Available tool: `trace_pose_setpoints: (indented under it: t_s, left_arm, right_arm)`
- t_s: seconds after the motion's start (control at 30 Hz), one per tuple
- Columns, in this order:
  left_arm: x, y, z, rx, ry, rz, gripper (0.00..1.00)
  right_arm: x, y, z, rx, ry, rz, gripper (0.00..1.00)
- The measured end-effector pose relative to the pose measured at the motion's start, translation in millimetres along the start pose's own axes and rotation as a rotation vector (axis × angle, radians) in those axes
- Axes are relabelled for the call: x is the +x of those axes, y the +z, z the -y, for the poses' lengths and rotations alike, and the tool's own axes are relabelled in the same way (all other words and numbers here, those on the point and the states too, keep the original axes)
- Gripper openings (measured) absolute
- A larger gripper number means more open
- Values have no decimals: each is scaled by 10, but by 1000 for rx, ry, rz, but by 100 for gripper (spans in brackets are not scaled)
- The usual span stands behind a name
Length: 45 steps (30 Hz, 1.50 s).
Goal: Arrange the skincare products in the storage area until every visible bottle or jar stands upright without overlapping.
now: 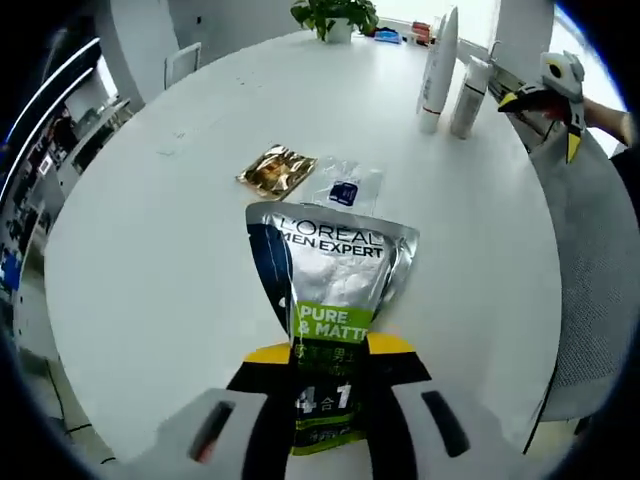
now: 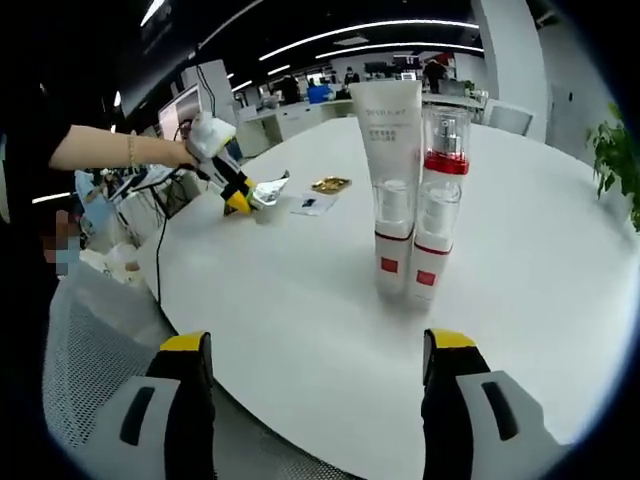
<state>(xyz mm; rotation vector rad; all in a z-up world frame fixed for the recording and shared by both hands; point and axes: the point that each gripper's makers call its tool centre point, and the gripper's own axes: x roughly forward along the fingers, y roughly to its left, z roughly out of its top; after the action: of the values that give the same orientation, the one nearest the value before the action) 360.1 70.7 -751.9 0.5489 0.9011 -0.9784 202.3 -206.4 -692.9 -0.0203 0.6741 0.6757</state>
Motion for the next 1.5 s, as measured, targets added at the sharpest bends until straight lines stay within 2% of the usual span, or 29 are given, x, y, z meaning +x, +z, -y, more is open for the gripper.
trace_pose_setpoints:
  t_s: [0.17,0.27,0.33,0.4,0.47,0.53,0.63,0.73,0.83,1.0,1.07,1.13,1.17,1.2,1.33,1.43,1.5]
  left_arm:
    - [-152,173,175,-62,18,94,22]
    - [-297,300,269,-132,32,165,22]
    - [-286,318,239,-139,36,182,22]
    - [-354,351,259,-174,69,205,21]
    - [-438,384,315,-186,84,220,21]
    - [-471,411,355,-194,87,231,21]
    - [-554,462,425,-202,87,258,21]
    - [-680,627,635,-235,84,299,21]
    - [-742,751,729,-262,72,351,21]
    - [-878,995,950,-278,86,424,21]
    - [-952,1131,1095,-306,83,474,21]
    - [-981,1195,1164,-318,79,496,21]
    - [-968,1213,1206,-320,75,498,21]
    - [-991,1283,1385,-306,90,497,21]
    - [-1067,1382,1533,-346,64,546,21]
    - [-1121,1454,1636,-370,61,571,21]
    - [-1143,1508,1706,-392,64,585,21]
  right_arm:
    - [-7,100,-70,28,33,65,76]
    - [-22,189,-170,-7,45,96,72]
    - [-22,247,-226,-40,55,121,69]
    - [-29,330,-320,-60,76,154,67]
    - [-36,419,-386,-95,89,193,64]
    - [-55,499,-441,-94,98,225,61]
    - [-103,680,-563,-99,128,314,51]
    - [-134,757,-685,-124,143,339,41]
    - [-141,798,-755,-134,161,347,33]
    - [-189,951,-778,-108,174,394,28]
    - [-176,963,-787,-130,172,372,27]
    - [-183,1014,-816,-132,184,368,26]
    - [-242,1228,-946,-51,252,431,33]
    - [-240,1241,-958,-42,260,433,34]
    - [-213,1359,-991,19,305,460,41]
    - [-192,1437,-974,94,335,474,54]
    - [-195,1508,-931,142,349,498,52]
